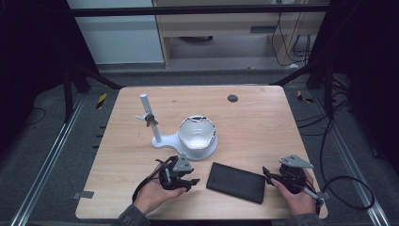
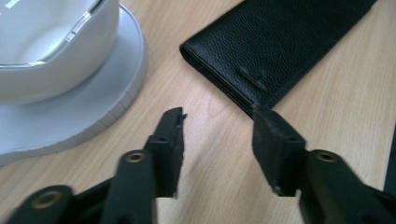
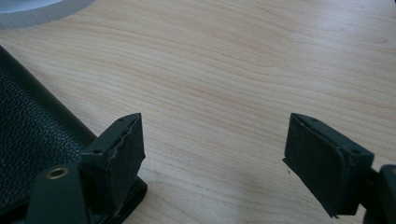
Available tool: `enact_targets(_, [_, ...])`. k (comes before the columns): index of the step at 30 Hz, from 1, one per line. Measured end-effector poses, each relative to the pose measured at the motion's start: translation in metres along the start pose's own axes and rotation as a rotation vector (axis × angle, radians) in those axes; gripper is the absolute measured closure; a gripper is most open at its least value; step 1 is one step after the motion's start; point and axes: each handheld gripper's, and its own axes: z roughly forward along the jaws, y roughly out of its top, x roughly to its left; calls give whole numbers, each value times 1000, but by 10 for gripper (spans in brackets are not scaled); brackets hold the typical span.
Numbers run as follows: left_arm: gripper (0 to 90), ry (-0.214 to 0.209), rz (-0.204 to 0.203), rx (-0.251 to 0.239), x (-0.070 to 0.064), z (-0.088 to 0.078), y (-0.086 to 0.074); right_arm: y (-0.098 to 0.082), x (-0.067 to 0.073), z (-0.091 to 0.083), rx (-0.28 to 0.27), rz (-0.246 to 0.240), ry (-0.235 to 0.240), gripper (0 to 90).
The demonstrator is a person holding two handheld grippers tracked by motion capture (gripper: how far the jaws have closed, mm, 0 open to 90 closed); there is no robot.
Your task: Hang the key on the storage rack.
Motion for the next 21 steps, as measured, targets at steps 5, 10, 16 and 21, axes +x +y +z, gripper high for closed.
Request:
enact_targets(5, [708, -37, 8, 34, 1, 4, -1, 0, 0, 0, 2, 5, 1, 199])
enact_targets(10, [843, -85, 14, 69, 3, 11, 0, 0, 0, 1, 2, -10, 3, 198])
enact_targets(16, [898, -125, 25, 108, -1, 27, 3, 0, 1, 1, 4, -7, 7, 198])
enact_targets(21, [899, -143, 34, 132, -3, 37, 5, 0, 0, 1, 1, -6, 10, 196])
